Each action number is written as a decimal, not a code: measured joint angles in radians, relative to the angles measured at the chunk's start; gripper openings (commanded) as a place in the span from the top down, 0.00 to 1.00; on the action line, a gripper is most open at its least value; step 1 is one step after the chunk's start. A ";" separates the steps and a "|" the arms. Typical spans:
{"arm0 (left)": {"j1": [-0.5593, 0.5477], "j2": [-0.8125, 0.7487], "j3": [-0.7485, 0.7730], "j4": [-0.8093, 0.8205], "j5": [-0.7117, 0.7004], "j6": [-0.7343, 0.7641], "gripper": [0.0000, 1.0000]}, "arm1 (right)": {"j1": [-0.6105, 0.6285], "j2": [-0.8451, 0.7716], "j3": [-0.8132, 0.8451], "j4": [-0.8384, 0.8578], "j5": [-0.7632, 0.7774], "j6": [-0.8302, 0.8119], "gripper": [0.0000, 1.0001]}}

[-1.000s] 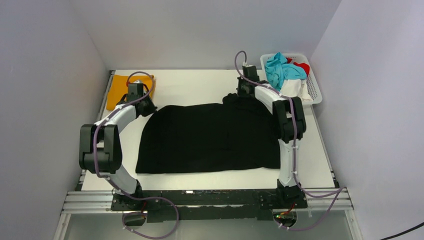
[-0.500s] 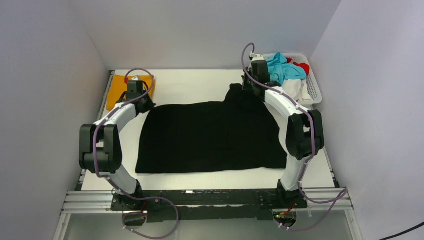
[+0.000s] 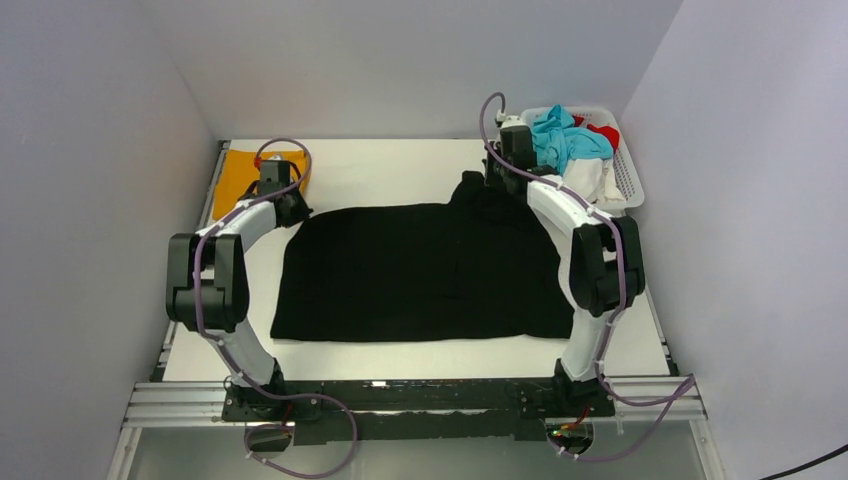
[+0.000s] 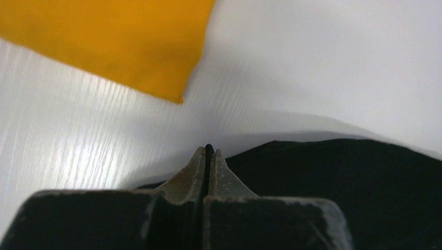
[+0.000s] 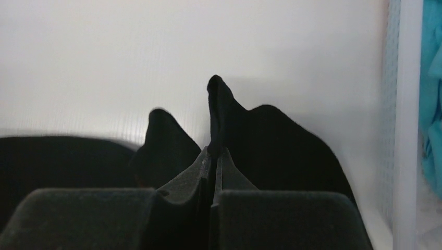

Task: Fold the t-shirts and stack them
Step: Grab the side of the flattened tshirt furthest away from the robot with both arms, then fold the other side of the tshirt into a rectangle, then rotate the tshirt 90 degrees

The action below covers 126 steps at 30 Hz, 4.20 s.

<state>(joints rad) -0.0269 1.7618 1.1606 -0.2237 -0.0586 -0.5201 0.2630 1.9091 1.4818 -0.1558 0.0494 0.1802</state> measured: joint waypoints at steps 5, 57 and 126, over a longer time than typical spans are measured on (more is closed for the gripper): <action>0.000 -0.077 -0.096 0.010 0.042 0.016 1.00 | 0.004 -0.130 -0.160 -0.011 -0.007 0.032 1.00; -0.001 -0.488 -0.504 0.016 -0.077 -0.026 0.32 | 0.100 -0.842 -0.823 -0.378 -0.093 0.261 0.42; -0.060 -0.260 -0.431 0.114 0.178 -0.071 0.01 | 0.056 -0.297 -0.597 -0.201 -0.241 0.565 0.00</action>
<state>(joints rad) -0.0864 1.5021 0.7300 -0.1093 0.1196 -0.5915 0.3187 1.6123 0.8845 -0.3573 -0.1921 0.7448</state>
